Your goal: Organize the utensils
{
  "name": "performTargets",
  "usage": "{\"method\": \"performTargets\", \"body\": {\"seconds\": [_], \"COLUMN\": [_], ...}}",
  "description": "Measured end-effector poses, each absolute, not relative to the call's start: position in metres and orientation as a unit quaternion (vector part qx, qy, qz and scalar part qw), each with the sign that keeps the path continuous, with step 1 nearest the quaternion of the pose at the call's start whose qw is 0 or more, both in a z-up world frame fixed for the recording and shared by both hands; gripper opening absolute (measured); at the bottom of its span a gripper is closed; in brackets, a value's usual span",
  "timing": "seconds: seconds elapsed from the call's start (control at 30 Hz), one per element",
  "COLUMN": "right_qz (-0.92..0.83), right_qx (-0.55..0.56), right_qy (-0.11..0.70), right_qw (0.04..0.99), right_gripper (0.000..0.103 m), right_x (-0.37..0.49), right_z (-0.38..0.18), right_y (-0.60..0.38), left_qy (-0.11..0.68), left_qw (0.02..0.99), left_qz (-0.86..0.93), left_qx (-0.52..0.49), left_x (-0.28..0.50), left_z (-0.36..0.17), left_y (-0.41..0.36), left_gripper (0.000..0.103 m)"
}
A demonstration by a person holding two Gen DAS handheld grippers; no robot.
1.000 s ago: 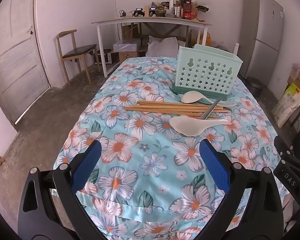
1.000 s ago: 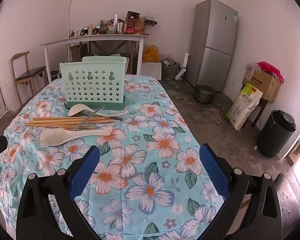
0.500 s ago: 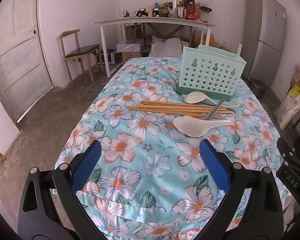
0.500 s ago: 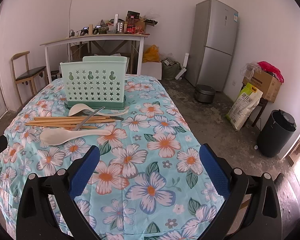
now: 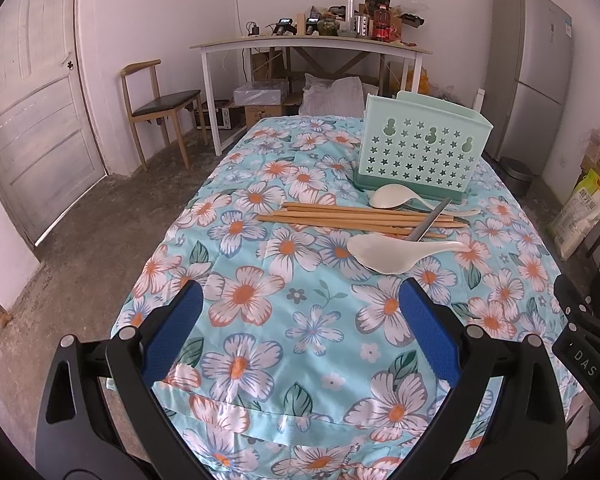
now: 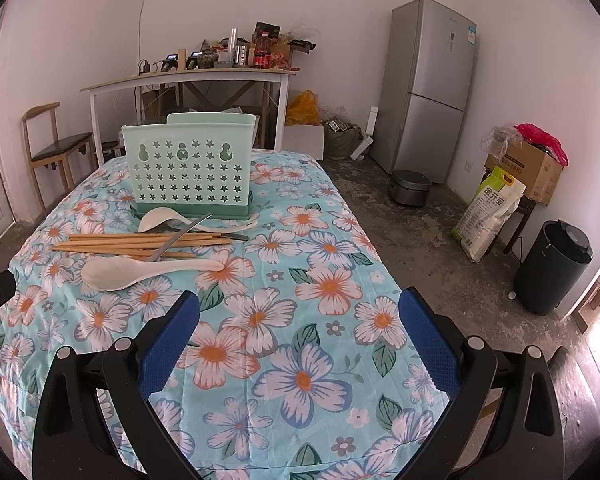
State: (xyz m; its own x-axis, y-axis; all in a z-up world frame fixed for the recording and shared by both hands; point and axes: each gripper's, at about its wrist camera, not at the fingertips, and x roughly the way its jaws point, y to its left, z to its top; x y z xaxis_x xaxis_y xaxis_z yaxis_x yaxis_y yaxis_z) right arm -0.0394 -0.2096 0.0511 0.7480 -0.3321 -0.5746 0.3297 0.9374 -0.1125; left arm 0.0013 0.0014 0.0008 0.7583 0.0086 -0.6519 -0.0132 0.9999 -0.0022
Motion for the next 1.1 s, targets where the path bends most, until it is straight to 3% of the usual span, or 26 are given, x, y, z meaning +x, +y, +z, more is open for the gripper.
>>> {"method": "performTargets", "body": {"seconds": [1.1], "right_qz": [-0.177], "right_qx": [-0.002], "right_qy": [0.307], "right_qw": [0.935], "right_gripper": [0.097], "right_x": [-0.0395], "right_z": [0.0502], "right_y": [-0.2087], "left_qy": [0.348], "left_qw": [0.938], "left_qz": [0.003], "left_qx": [-0.002], "left_x": [-0.001], "left_z": [-0.001], "left_y": [-0.0001], "left_gripper": [0.095]}}
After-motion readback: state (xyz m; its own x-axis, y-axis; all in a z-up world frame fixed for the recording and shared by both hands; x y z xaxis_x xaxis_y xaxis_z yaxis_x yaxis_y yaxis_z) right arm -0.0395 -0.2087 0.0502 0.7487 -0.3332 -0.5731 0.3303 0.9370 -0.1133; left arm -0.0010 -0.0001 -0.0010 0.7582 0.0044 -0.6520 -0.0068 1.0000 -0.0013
